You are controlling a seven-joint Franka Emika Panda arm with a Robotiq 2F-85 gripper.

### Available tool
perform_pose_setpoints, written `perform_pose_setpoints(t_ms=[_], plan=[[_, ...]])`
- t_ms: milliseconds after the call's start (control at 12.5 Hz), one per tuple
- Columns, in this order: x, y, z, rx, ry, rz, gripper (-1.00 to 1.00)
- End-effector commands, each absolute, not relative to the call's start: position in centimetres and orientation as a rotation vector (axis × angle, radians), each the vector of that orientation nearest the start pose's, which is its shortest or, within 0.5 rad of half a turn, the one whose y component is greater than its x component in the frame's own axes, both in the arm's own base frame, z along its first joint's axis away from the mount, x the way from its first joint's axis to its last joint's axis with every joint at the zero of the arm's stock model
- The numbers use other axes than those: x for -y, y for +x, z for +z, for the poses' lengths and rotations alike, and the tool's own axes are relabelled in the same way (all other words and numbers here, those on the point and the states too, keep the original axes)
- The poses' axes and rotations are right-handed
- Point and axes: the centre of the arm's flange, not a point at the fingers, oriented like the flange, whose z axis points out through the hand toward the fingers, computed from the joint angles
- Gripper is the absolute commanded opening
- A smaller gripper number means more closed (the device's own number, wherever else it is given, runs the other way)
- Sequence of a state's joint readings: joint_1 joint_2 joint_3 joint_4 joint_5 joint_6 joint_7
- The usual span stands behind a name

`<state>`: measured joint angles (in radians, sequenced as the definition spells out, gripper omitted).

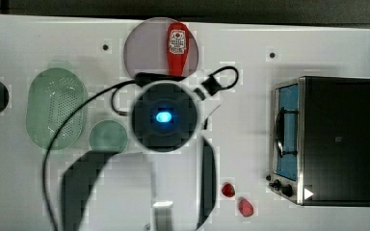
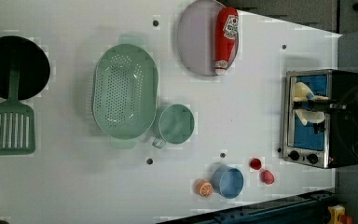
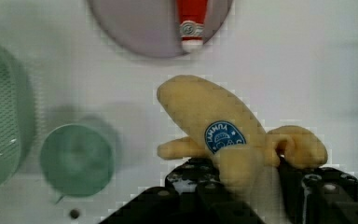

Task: Pick Banana and place it in mug.

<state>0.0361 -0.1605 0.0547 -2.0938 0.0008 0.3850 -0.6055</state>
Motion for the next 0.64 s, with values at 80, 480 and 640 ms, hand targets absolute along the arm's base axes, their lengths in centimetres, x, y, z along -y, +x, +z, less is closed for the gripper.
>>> perform_pose_setpoints(t_ms=[80, 480, 640], plan=[[-12.4, 49.7, 50.1, -0.347, -3.139, -0.025, -0.3], [-22.3, 46.9, 46.0, -0.551, -3.139, 0.077, -0.3], [-23.9, 46.4, 42.6, -0.623, -3.125, 0.127, -0.3]])
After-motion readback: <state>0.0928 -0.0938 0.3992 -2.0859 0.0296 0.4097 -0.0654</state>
